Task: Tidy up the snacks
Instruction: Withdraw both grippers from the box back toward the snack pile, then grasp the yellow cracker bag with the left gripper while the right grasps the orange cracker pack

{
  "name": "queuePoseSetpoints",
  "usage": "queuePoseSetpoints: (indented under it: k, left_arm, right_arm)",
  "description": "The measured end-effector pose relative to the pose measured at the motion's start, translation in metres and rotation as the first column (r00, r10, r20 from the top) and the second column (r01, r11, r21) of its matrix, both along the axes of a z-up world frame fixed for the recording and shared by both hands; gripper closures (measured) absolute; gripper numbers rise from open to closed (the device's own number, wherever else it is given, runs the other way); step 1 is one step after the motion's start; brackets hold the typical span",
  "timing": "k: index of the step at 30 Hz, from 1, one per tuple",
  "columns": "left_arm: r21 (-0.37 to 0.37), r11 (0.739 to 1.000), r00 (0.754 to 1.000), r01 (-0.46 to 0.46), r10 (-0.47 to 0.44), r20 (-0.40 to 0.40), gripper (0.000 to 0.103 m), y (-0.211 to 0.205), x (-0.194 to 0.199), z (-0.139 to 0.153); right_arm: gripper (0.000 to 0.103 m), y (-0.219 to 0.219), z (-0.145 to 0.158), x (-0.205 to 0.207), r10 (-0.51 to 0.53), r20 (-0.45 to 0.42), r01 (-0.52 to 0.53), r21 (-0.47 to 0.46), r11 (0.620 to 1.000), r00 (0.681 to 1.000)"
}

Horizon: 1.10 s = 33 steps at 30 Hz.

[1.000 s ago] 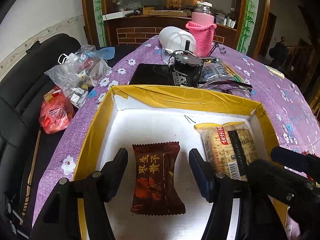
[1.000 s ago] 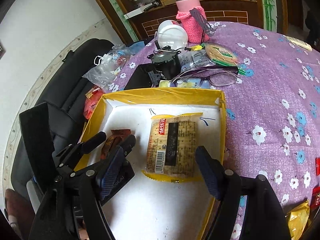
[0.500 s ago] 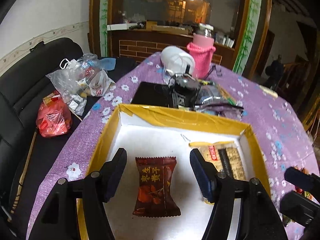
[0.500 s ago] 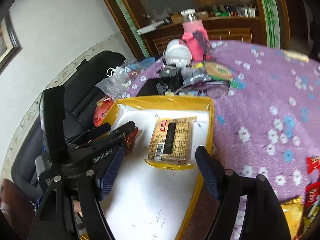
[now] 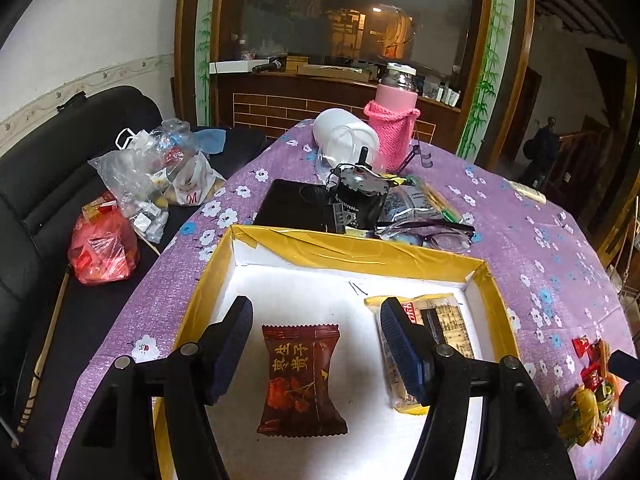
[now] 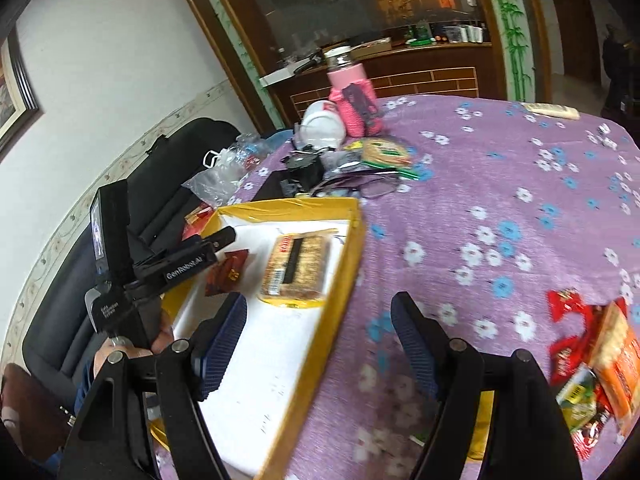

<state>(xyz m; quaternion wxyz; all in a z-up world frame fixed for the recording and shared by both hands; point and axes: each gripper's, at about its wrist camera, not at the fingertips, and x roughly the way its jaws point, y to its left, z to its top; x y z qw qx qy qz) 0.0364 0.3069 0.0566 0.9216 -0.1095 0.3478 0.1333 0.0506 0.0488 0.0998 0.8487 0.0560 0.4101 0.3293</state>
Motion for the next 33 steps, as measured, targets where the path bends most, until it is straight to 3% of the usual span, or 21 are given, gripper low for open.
queuePoseSetpoints:
  k: [8, 13, 17, 19, 21, 25, 27, 30, 33]
  left_arm:
    - [0.05, 0.993, 0.994, 0.11, -0.111, 0.02, 0.025, -0.046, -0.018, 0.029]
    - [0.02, 0.968, 0.968, 0.25, -0.251, 0.027, 0.023, -0.103, -0.037, 0.044]
    - [-0.035, 0.923, 0.924, 0.382, -0.382, 0.01, 0.022, -0.168, -0.048, 0.04]
    - [-0.063, 0.9, 0.902, 0.431, -0.432, -0.003, 0.022, -0.193, -0.05, 0.036]
    - [-0.083, 0.871, 0.872, 0.484, -0.488, -0.034, 0.022, -0.222, -0.05, 0.029]
    - [-0.068, 0.825, 0.82, 0.562, -0.566, -0.085, 0.023, -0.268, -0.049, 0.02]
    - [-0.047, 0.806, 0.799, 0.591, -0.592, -0.106, 0.023, -0.286, -0.048, 0.015]
    - [-0.003, 0.814, 0.804, 0.581, -0.575, -0.153, 0.022, -0.296, -0.04, 0.004]
    - [0.026, 0.83, 0.817, 0.557, -0.542, -0.195, 0.022, -0.299, -0.025, -0.006]
  right_arm:
    - [0.029, -0.07, -0.01, 0.006, -0.074, -0.006, 0.074, -0.018, 0.997, 0.997]
    - [0.029, -0.138, -0.021, 0.015, -0.185, -0.019, 0.185, -0.018, 0.983, 0.982]
    - [0.029, -0.194, -0.029, 0.026, -0.297, -0.01, 0.297, 0.014, 0.955, 0.955]
    - [0.029, -0.221, -0.042, 0.032, -0.362, -0.047, 0.364, 0.047, 0.93, 0.931]
    - [0.029, -0.239, -0.056, 0.041, -0.411, -0.092, 0.415, 0.02, 0.91, 0.907]
    - [0.029, -0.269, -0.073, 0.054, -0.463, -0.209, 0.473, -0.003, 0.881, 0.862]
    - [0.029, -0.274, -0.074, 0.056, -0.456, -0.225, 0.469, 0.003, 0.883, 0.861]
    - [0.028, -0.268, -0.077, 0.056, -0.383, -0.269, 0.403, 0.022, 0.915, 0.884]
    - [0.028, -0.255, -0.074, 0.052, -0.343, -0.254, 0.348, -0.027, 0.937, 0.904]
